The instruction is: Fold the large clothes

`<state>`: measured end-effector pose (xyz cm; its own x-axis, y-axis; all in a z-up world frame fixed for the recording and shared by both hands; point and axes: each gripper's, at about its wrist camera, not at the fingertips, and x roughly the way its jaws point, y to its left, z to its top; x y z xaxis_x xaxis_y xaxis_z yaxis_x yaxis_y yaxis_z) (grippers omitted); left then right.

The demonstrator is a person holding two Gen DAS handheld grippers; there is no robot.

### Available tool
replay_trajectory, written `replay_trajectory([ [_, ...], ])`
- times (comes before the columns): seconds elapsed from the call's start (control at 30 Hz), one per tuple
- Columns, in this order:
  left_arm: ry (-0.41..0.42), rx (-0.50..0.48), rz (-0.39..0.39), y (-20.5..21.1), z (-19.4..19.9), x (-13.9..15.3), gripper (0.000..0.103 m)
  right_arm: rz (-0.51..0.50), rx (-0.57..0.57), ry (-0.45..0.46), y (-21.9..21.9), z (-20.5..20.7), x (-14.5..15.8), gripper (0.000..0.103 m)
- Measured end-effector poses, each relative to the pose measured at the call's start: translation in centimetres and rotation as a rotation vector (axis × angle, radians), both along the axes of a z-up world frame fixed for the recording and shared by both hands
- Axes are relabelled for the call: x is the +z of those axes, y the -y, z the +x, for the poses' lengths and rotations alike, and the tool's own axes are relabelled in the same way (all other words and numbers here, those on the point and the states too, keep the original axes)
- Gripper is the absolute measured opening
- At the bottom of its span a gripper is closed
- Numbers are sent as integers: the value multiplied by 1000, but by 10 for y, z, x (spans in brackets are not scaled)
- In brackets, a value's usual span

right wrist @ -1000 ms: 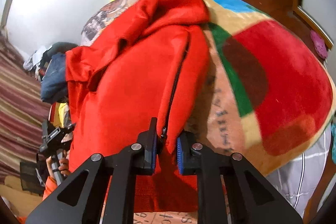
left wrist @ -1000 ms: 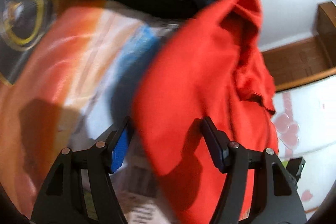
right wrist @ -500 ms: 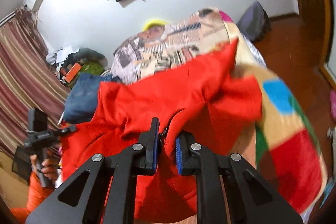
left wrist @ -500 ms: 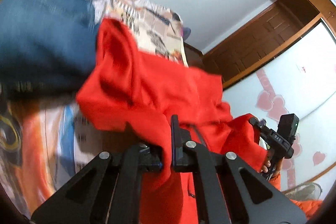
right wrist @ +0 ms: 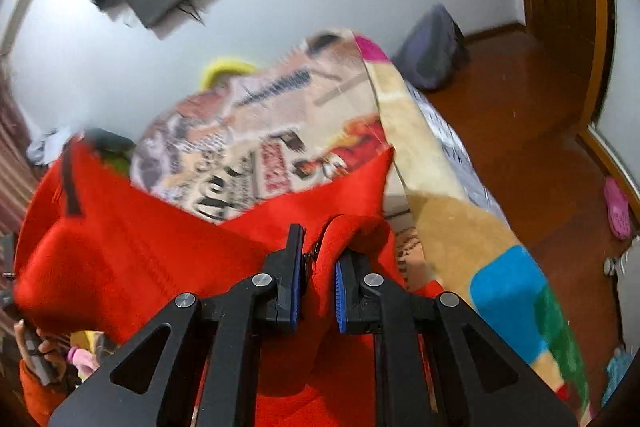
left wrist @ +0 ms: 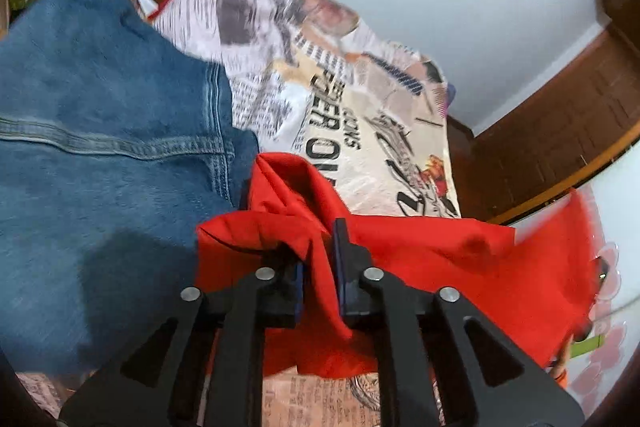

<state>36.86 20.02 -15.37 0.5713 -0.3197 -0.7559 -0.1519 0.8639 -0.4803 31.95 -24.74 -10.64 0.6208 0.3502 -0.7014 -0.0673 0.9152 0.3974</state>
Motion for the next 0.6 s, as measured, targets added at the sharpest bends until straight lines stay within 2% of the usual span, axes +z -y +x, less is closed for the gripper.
replay_trajectory([
  [0.13, -7, -2, -8, 2, 8, -5, 29, 8, -12, -60, 7, 14, -16, 14],
  [0.2, 0, -9, -1, 6, 7, -3, 54, 25, -6, -63, 9, 14, -13, 15],
  [0.23, 7, -8, 25, 9, 5, 0, 59, 23, 2, -63, 8, 12, -10, 15],
  [0.3, 30, -14, 107, 15, -2, 11, 61, -6, 18, -54, 5, 8, 1, 19],
  [0.37, 56, -35, 208, 24, -10, 23, 61, -33, 26, -26, 2, 3, 11, 28],
  [0.43, 86, -57, 282, 33, -20, 33, 67, -58, 26, 18, 1, -5, 24, 45],
  [0.57, 137, -113, 429, 57, -39, 45, 85, -99, 26, 135, 0, -28, 55, 62],
  [0.6, 144, -135, 473, 65, -42, 45, 86, -104, 32, 150, 0, -33, 61, 66],
])
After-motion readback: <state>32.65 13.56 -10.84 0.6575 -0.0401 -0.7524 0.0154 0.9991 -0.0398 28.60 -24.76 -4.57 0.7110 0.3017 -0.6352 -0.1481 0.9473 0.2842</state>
